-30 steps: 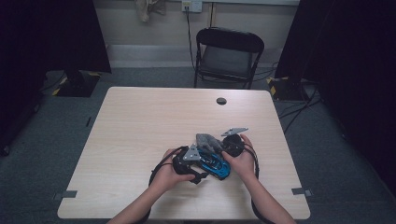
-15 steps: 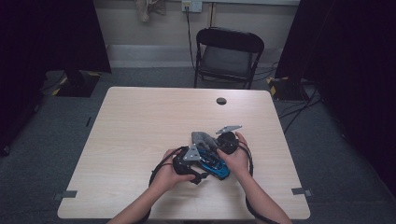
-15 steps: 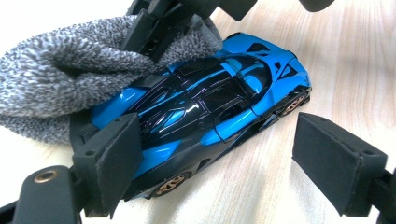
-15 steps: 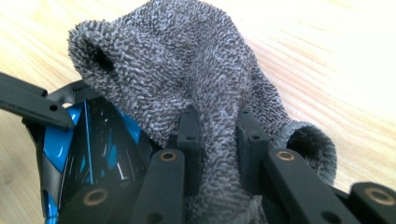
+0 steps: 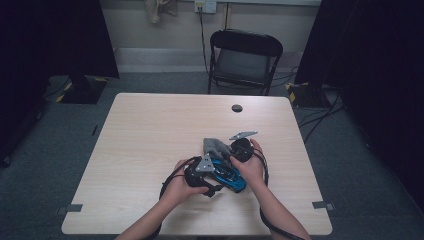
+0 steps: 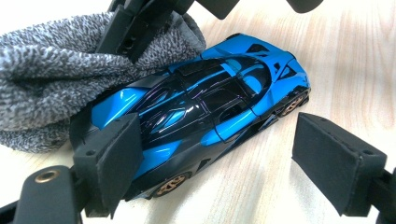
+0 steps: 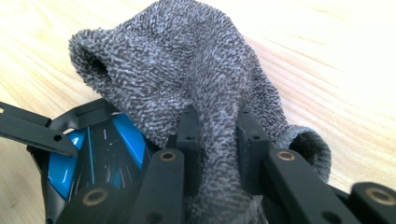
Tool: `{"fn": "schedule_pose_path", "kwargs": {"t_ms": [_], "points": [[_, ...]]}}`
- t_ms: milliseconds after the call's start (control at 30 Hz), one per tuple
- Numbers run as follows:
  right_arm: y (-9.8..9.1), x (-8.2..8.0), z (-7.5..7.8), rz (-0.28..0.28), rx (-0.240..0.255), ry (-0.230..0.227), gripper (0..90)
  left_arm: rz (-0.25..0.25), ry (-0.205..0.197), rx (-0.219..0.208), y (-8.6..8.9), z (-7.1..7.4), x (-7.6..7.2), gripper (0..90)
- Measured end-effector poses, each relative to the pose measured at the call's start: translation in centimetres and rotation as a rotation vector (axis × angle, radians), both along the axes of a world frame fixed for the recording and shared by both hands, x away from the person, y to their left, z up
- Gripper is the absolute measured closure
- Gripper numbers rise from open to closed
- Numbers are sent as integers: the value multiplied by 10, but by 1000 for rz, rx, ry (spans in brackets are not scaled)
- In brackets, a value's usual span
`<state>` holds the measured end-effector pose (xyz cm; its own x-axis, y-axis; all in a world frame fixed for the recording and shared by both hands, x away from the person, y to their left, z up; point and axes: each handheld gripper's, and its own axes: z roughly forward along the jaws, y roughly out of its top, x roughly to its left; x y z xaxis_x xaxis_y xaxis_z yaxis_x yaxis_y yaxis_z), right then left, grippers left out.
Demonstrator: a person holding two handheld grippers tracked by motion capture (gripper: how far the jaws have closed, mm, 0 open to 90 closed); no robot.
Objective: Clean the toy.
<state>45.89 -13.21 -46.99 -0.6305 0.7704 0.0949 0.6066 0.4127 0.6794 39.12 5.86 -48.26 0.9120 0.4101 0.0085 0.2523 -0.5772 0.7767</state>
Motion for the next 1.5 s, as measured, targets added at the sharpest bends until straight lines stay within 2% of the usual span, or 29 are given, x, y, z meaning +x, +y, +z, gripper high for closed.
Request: {"fn": "schedule_pose_path", "kwargs": {"t_ms": [267,467,800,967,1267,1467,1500], "points": [[-7,-3,8,5,-6,-19,752,-6,1,1,1,1,-3,176],[-14,-6,12,11,-9,-22,752,-1,18,-11,5,5,-5,186],[-24,-7,13,1,-10,-24,752,-6,16,-9,18,11,-8,193],[-25,-8,16,0,-2,-26,752,7,32,-10,24,13,-11,194],[-30,-9,21,-3,-3,-32,752,22,47,-16,47,14,-14,189],[-27,-11,34,13,-5,-62,752,69,74,2,75,9,-18,184],[-27,-11,34,13,-5,-62,752,69,74,2,75,9,-18,184]]}}
